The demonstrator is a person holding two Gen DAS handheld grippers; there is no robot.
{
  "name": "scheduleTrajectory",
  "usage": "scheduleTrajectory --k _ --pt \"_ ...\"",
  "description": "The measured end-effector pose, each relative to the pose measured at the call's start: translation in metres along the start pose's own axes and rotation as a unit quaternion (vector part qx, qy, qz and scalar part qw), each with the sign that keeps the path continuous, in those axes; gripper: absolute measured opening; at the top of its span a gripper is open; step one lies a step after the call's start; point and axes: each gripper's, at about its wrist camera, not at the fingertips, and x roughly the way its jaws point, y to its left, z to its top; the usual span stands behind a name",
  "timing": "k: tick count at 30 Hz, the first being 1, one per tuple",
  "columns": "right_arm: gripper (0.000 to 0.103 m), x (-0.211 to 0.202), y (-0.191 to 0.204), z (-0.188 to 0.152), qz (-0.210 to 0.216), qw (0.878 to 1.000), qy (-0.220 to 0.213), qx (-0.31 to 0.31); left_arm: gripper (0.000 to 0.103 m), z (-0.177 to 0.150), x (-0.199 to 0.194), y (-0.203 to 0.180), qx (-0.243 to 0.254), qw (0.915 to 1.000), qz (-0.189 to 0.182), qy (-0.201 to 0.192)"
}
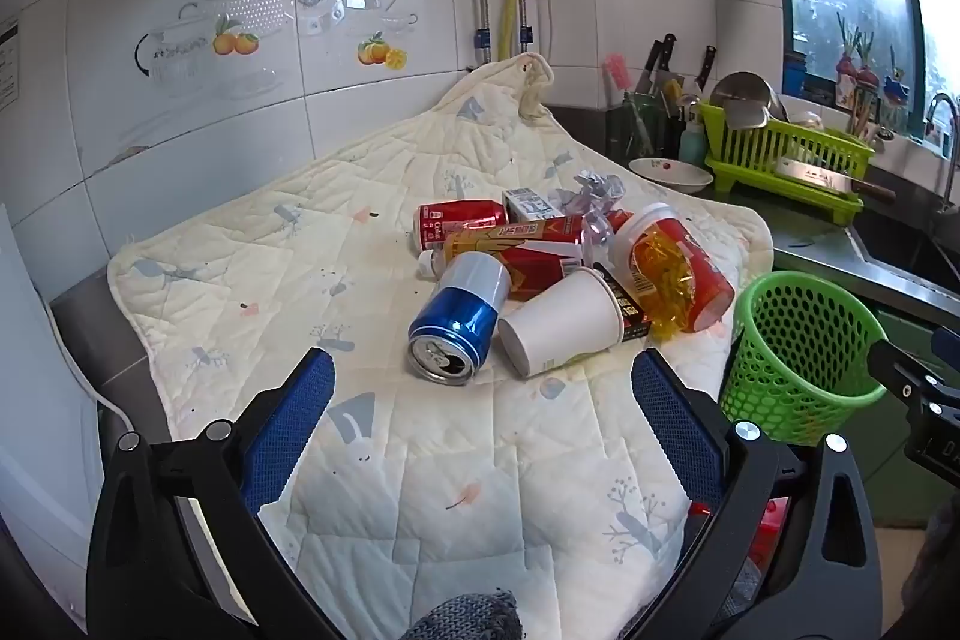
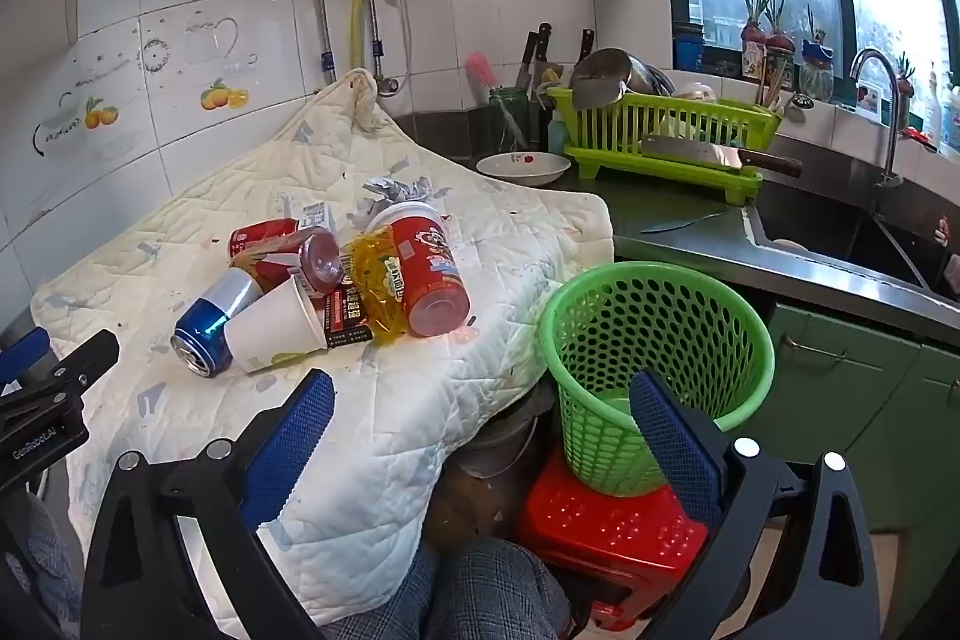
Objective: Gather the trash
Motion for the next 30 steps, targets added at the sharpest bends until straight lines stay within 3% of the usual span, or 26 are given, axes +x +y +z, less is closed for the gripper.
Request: scheduleTrajectory --k 30 --pt "0.096 0.0048 0.0050 -0.0010 0.001 1.000 0.005 -0.005 0.098 -0.0043 0.0055 0.0033 -0.010 0.9999 -0.004 0.009"
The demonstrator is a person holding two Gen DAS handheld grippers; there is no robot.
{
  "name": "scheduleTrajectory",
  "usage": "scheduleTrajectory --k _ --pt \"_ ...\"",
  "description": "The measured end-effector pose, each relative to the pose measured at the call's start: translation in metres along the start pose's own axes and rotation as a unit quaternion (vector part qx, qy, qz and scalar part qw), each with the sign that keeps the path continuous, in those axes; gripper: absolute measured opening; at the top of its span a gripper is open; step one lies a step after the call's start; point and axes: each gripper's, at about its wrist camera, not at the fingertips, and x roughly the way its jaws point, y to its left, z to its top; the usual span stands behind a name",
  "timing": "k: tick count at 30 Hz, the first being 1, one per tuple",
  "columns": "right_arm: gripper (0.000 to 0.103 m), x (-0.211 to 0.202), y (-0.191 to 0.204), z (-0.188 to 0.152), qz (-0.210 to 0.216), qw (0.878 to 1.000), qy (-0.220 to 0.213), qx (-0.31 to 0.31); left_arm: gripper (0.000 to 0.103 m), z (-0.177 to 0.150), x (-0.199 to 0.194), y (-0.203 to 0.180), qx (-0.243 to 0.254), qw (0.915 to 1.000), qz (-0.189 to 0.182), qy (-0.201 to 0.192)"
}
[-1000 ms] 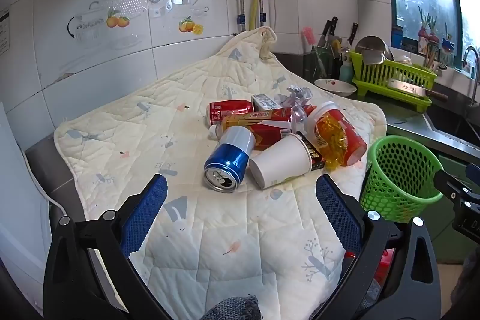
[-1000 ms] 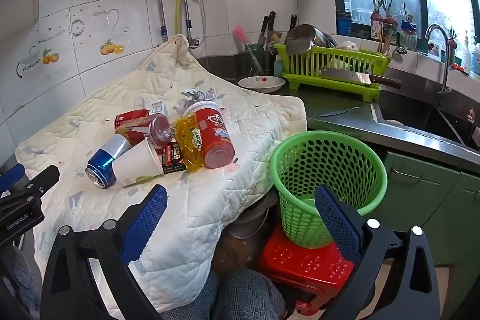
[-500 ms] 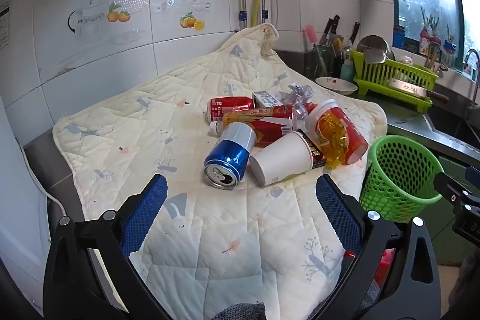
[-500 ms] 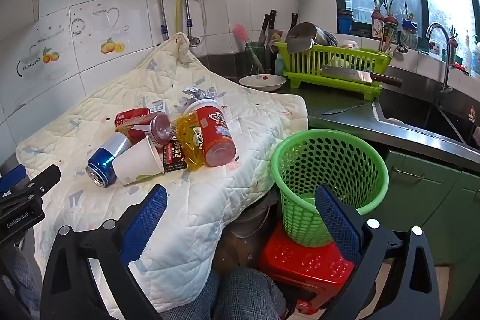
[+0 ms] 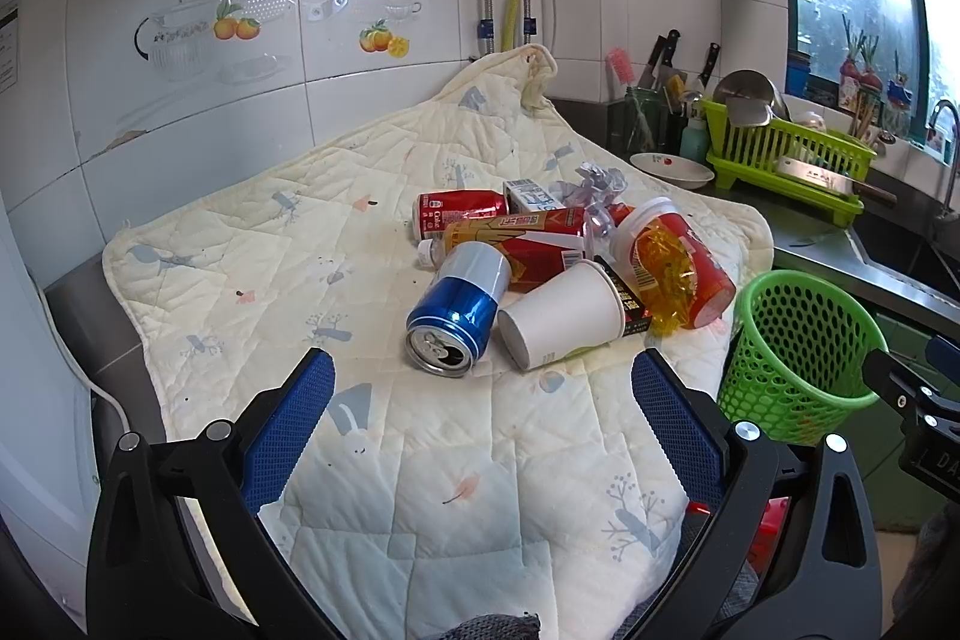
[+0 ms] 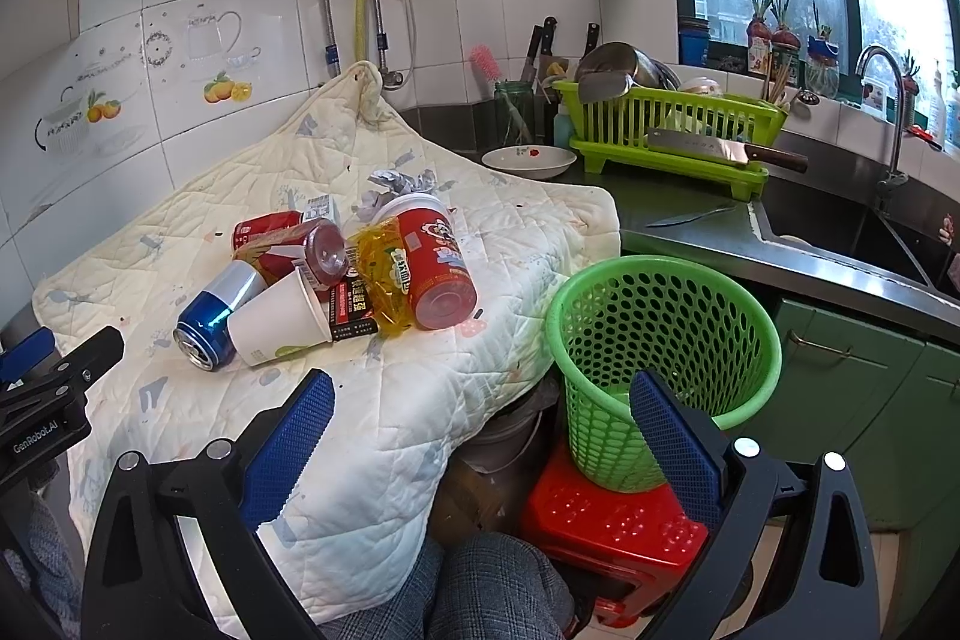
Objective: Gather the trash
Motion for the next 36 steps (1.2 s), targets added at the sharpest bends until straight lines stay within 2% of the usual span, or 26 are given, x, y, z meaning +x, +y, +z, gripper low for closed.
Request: scheduleTrajectory --k 36 --pt "0.096 0.0003 -0.0009 0.0015 0.002 1.000 0.003 0.000 0.098 -0.0008 0.0016 -0.0029 0.000 1.0000 0.001 0.001"
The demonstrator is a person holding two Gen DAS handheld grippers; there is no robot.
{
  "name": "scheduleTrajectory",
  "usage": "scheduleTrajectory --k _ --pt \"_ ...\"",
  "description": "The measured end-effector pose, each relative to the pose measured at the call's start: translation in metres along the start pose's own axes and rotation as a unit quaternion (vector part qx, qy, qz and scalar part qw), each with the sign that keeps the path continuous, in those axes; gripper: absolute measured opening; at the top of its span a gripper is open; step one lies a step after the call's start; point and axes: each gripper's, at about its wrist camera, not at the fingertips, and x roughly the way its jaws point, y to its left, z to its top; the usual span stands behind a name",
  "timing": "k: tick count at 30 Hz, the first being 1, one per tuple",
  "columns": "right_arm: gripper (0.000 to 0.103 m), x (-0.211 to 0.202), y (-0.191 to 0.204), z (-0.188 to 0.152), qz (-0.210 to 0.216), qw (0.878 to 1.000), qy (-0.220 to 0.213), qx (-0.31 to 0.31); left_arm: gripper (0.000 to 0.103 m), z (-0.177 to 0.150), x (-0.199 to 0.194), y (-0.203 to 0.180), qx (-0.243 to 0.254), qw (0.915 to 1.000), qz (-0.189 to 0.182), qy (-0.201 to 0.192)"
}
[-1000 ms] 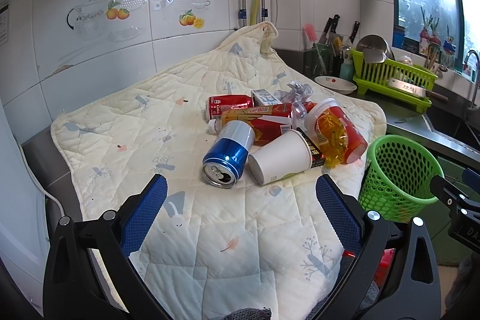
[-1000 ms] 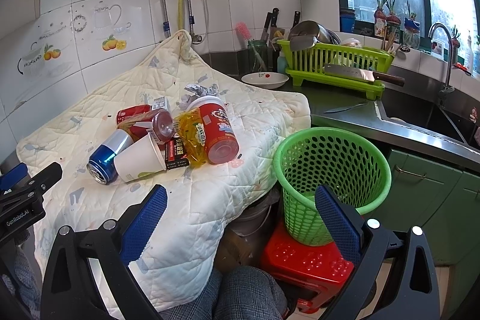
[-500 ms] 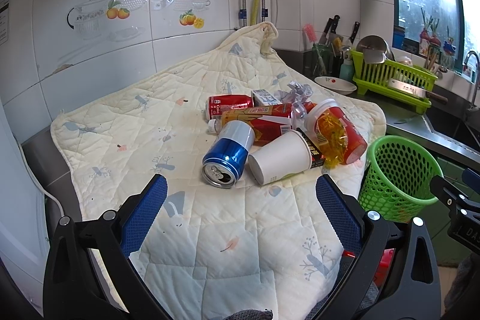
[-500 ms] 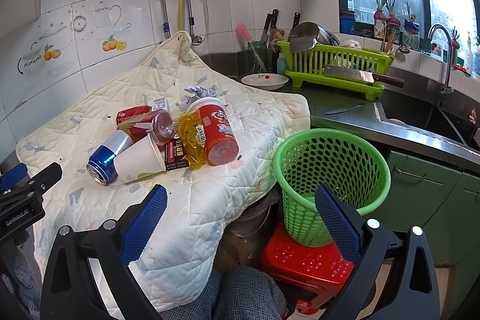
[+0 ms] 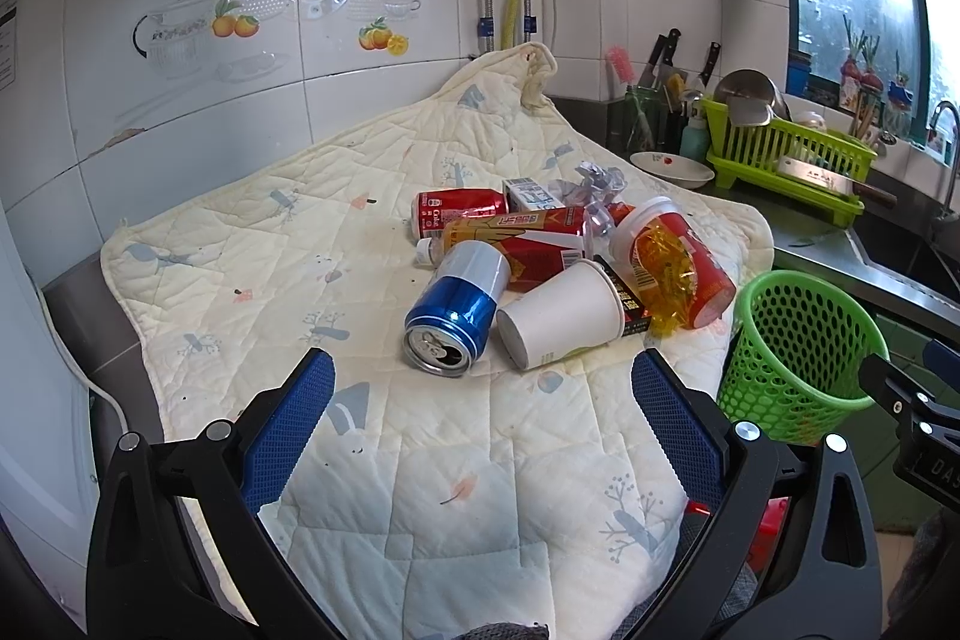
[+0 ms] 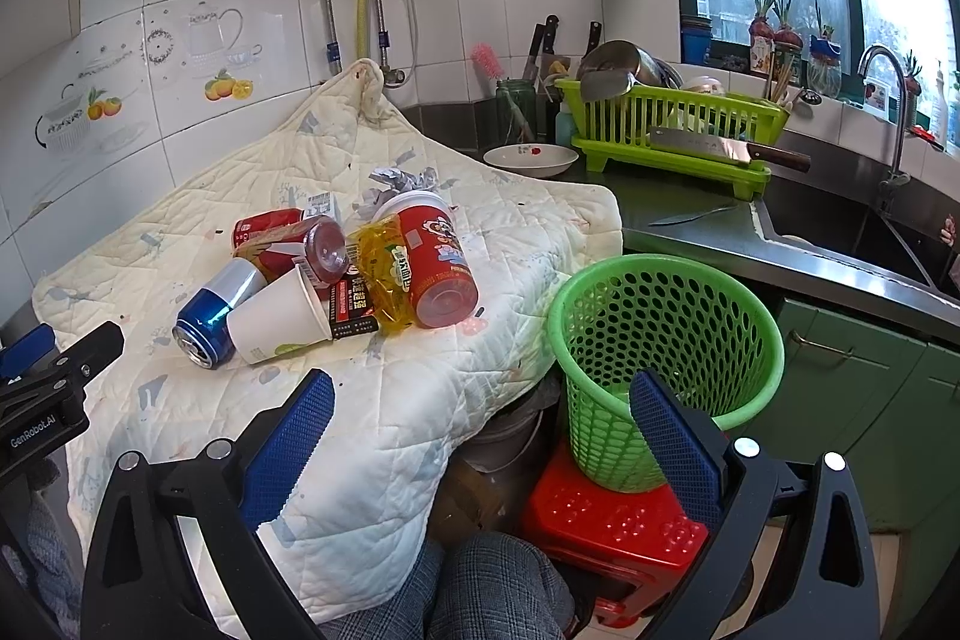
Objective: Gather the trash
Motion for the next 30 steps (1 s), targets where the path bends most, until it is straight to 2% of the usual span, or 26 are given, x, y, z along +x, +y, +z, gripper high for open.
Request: scheduleTrajectory --k 30 --pt "0.096 0.023 0.008 0.002 0.021 0.999 0.018 -0.018 0.098 0.006 0.013 0.007 -0.006 0.9999 0.005 0.011"
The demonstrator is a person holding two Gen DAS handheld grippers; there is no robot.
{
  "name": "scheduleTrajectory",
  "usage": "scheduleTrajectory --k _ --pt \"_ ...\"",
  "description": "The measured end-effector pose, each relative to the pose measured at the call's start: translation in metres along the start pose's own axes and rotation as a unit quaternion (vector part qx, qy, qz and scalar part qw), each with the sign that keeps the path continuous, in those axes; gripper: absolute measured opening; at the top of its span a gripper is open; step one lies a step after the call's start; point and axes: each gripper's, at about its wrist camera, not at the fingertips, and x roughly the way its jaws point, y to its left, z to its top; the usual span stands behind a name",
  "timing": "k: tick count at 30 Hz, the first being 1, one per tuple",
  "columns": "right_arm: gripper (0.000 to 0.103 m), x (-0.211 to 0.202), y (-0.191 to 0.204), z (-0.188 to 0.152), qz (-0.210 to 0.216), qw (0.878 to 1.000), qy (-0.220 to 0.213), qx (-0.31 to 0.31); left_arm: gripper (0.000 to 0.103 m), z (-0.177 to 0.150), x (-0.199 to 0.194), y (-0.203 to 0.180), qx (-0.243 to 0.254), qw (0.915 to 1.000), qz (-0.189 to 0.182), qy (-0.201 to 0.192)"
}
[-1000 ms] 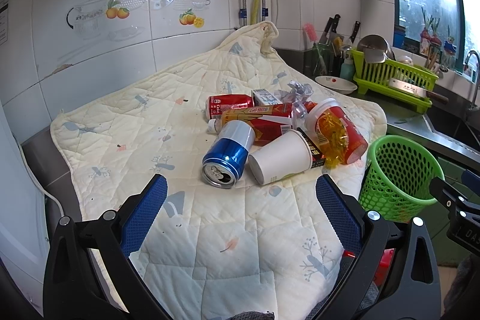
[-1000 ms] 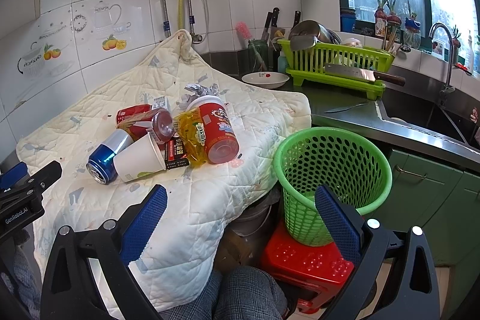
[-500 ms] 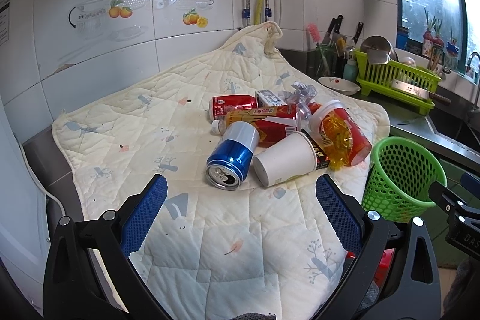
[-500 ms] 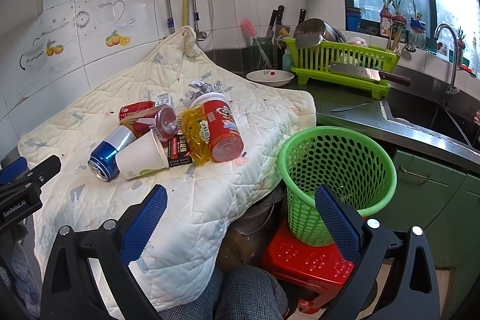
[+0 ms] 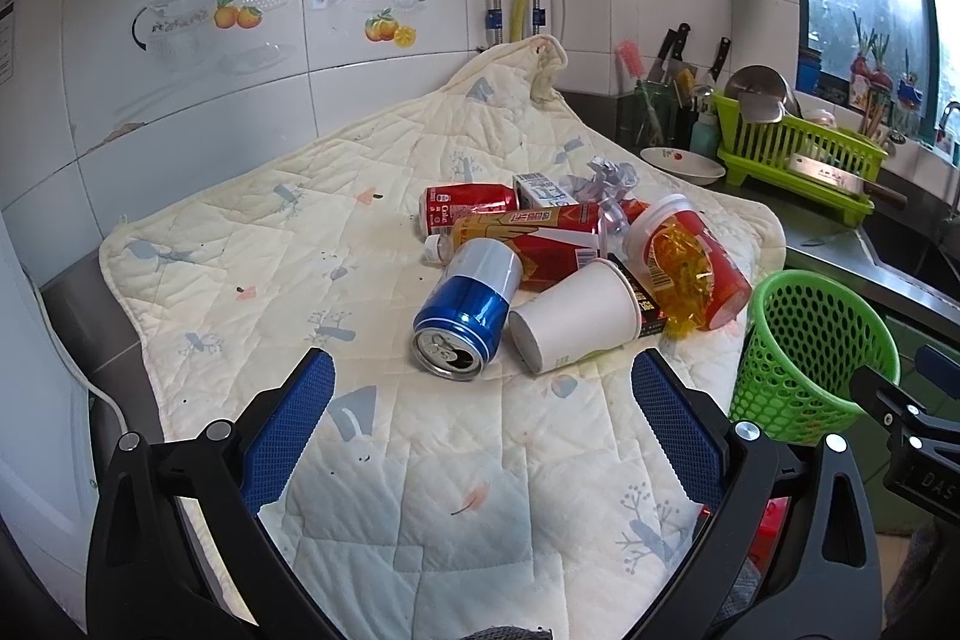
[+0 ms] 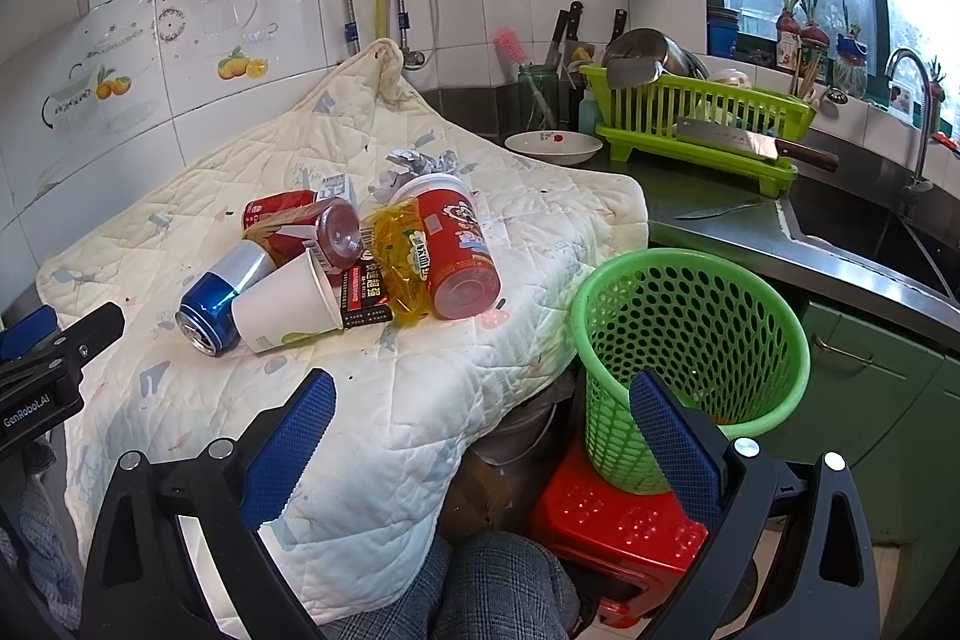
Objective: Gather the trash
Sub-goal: 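Reach the right gripper to the red printed cup and close on it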
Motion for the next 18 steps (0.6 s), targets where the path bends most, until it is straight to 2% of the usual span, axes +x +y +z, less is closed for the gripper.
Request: scheduleTrajectory --k 18 --pt "0.096 0.032 -0.013 0.013 0.013 1.000 0.014 -0.005 0.098 0.015 0.022 -0.016 0.004 0.9997 -0.018 0.014"
